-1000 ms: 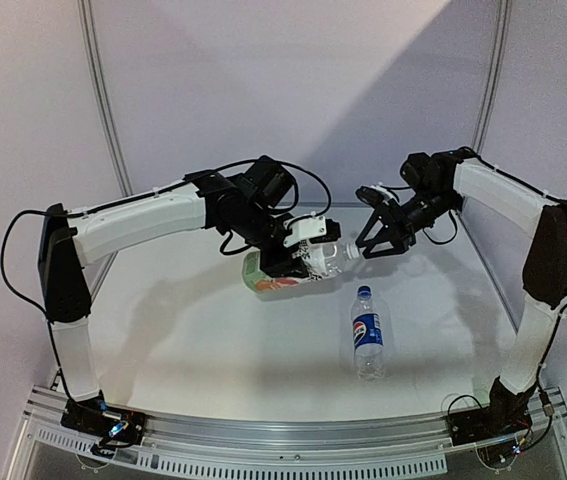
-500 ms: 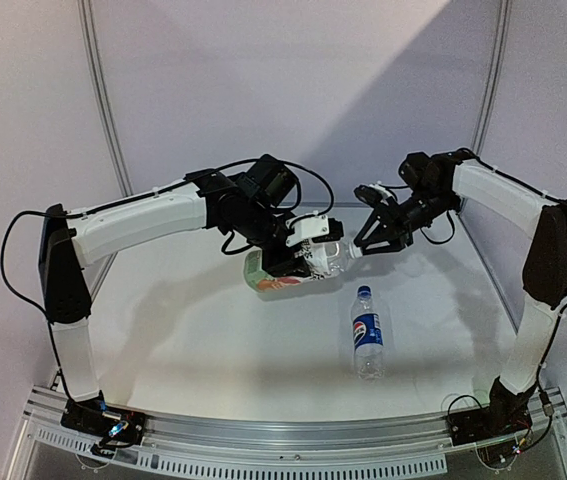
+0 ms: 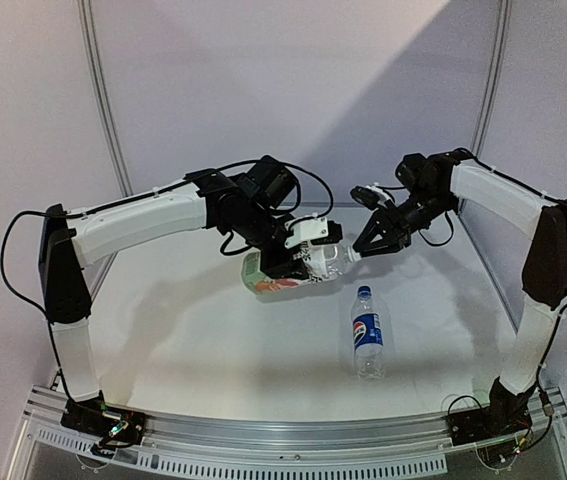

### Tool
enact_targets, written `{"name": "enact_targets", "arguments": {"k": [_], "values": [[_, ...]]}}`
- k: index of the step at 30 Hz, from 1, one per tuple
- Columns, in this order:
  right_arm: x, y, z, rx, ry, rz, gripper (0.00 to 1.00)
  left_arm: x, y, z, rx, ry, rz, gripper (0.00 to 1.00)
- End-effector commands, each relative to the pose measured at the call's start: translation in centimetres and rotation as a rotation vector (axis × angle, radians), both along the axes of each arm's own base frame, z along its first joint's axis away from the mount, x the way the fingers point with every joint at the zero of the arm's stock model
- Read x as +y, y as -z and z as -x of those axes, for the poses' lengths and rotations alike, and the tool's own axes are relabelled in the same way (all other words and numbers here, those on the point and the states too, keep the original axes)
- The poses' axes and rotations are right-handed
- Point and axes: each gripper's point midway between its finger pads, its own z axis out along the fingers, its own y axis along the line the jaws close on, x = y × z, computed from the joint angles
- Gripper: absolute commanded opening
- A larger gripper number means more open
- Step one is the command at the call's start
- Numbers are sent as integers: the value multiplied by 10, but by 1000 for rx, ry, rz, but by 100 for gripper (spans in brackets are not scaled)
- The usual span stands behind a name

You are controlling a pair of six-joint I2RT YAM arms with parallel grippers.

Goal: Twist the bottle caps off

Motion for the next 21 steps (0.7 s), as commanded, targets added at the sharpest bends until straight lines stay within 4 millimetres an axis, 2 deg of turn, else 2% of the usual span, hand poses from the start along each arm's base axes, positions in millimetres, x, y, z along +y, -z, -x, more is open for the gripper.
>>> {"name": "enact_targets", "arguments": {"k": [1,7,11,13,16,17,18,21], "values": [[0,-1,9,-65,-46,32,14,-13,-12,-9,-17,-4,60,0],[-1,-14,0,-207,-74,43,1,-11,-11,-12,-10,-7,62,0],[-6,-31,-2,-464,-149,72,0,-11,-9,-10,9,-5,67,0],[-6,-29,2,-632,-226,105,0,-14,-10,-10,20,0,77,0],[-6,-29,10,-979,-373,128,0,-19,-11,-11,26,9,86,0],[-7,-24,7,-1102,-420,147,0,-20,-11,-12,26,10,86,0],[-8,-32,8,-1227,-432,145,0,-21,-11,-11,27,13,86,0],[-11,-33,1,-1566,-516,155,0,-20,-10,-10,34,17,86,0]]}}
